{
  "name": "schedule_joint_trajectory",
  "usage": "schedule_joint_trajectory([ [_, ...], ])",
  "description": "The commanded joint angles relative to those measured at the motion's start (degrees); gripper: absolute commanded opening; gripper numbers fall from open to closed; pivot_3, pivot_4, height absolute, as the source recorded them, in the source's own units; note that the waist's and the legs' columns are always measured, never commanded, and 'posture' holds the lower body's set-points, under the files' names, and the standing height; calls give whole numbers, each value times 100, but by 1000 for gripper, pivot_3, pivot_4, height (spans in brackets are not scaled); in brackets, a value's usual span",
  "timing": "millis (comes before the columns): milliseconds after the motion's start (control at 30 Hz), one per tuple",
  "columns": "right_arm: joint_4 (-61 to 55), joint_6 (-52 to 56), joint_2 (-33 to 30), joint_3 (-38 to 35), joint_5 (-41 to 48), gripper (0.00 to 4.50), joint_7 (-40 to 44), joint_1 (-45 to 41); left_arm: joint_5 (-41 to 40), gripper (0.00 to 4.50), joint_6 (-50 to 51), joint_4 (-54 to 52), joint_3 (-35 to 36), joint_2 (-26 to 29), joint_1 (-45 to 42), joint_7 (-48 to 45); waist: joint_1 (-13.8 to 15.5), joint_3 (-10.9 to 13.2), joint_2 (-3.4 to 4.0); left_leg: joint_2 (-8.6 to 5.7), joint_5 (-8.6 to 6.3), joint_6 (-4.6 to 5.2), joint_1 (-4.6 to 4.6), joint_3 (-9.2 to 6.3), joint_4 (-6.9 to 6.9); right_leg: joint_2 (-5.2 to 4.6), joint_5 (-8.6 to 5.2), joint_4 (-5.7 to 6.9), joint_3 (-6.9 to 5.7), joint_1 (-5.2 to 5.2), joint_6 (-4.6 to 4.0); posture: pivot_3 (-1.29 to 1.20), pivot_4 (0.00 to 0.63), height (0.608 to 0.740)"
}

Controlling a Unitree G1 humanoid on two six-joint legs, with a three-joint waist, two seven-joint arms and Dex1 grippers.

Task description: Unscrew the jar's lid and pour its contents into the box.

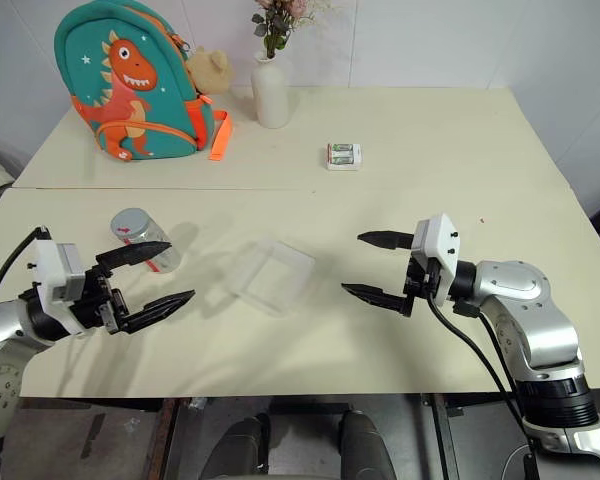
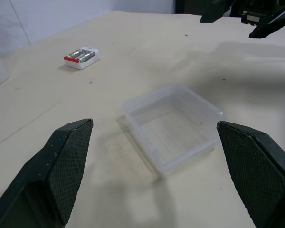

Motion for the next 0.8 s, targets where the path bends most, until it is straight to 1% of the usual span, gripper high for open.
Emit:
schedule_joint_trajectory([
  [33,-64,-23,50,91,38,4500,88,-251,11,4452,-152,-161,147,-32,118,63,-11,0,0,0,0,0,0,0,1,0,0,2,0,0,0,0,150,740],
  [167,225,-128,160,252,-14,4500,242,-530,73,4452,-188,-314,173,-189,260,321,-5,0,0,0,1,1,3,-1,7,1,-1,16,1,-1,-2,0,150,740],
  [267,436,-208,295,359,-45,4500,359,-781,207,4452,-259,-529,304,-424,589,682,-11,-1,-1,0,1,1,1,-1,18,0,-1,18,2,0,-2,0,150,740],
  [367,637,-248,510,460,-60,4500,395,-1061,393,4452,-338,-804,602,-853,1077,1292,-32,-1,-1,0,0,1,1,1,21,0,-1,20,5,0,-1,0,150,740],
  [467,831,-265,753,553,-46,4500,478,-1378,552,4452,-328,-1204,909,-1533,1631,2141,-41,0,-1,2,0,1,3,-1,23,0,2,28,4,0,5,0,150,740],
  [567,970,-304,942,608,-64,4500,513,-1571,789,4452,-339,-1439,969,-2060,1952,2778,-19,-1,-1,2,0,1,3,-3,33,2,10,33,2,0,19,0,150,740],
  [633,1083,-332,1036,613,-67,4500,554,-1696,1023,4452,-209,-1590,862,-2344,1942,3302,17,-1,-2,1,0,1,3,-4,41,2,9,33,2,3,15,0,150,740],
  [700,1150,-372,1093,614,-81,4500,605,-1785,1179,4452,-45,-1662,696,-2518,1754,3727,31,0,-3,-3,2,4,0,-6,53,0,-4,30,2,9,-12,0,150,740],
  [800,1198,-439,1143,612,-108,4500,621,-1851,1511,4452,40,-1503,441,-2558,1434,4077,19,-2,-6,-7,8,8,1,-6,55,-2,2,20,2,17,-17,0,150,740],
])
